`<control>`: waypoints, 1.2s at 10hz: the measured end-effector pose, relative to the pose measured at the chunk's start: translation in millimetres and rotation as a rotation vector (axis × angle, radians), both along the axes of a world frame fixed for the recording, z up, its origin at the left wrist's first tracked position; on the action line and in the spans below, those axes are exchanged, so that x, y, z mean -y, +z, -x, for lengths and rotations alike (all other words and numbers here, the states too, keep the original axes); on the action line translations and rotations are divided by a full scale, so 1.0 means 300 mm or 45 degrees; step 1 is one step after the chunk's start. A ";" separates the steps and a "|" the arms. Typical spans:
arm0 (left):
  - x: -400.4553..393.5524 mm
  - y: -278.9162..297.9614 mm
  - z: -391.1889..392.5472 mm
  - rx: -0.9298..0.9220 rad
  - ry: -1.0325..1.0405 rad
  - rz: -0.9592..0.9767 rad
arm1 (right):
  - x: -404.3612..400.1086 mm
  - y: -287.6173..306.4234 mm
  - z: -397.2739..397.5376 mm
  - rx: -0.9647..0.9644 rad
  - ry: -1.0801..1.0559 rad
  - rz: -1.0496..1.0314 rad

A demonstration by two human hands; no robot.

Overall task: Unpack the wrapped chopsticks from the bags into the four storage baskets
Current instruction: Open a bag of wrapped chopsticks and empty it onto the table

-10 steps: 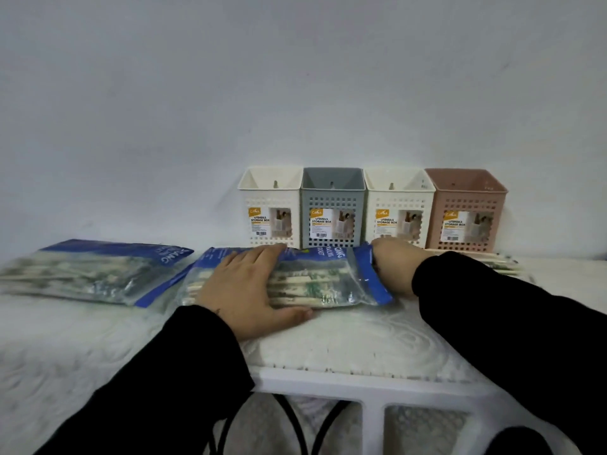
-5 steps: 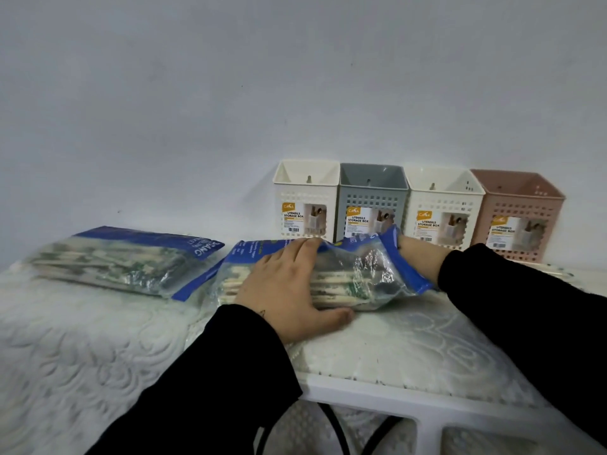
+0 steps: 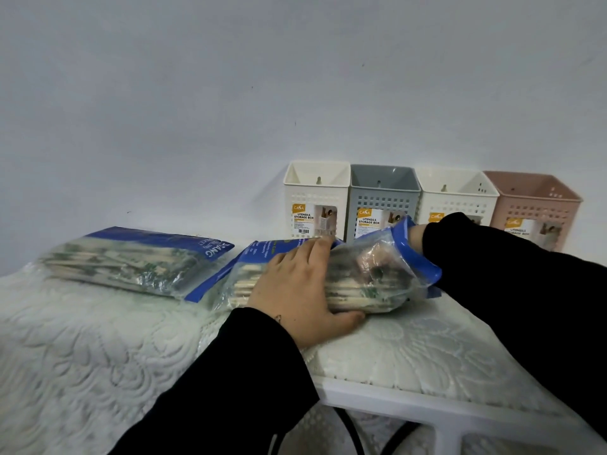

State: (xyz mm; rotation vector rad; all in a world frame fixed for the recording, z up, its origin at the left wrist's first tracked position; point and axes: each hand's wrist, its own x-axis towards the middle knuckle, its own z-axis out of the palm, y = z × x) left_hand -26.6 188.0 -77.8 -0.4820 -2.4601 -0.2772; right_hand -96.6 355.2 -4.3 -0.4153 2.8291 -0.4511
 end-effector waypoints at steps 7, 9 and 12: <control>-0.003 0.001 -0.017 0.071 -0.029 -0.035 | -0.020 -0.038 -0.034 -0.129 0.209 -0.485; -0.004 0.007 -0.016 0.119 -0.029 -0.071 | -0.101 -0.046 -0.058 -0.401 0.200 -0.682; -0.171 0.010 -0.059 -0.071 0.044 0.148 | -0.258 -0.061 -0.245 -1.064 0.119 -0.889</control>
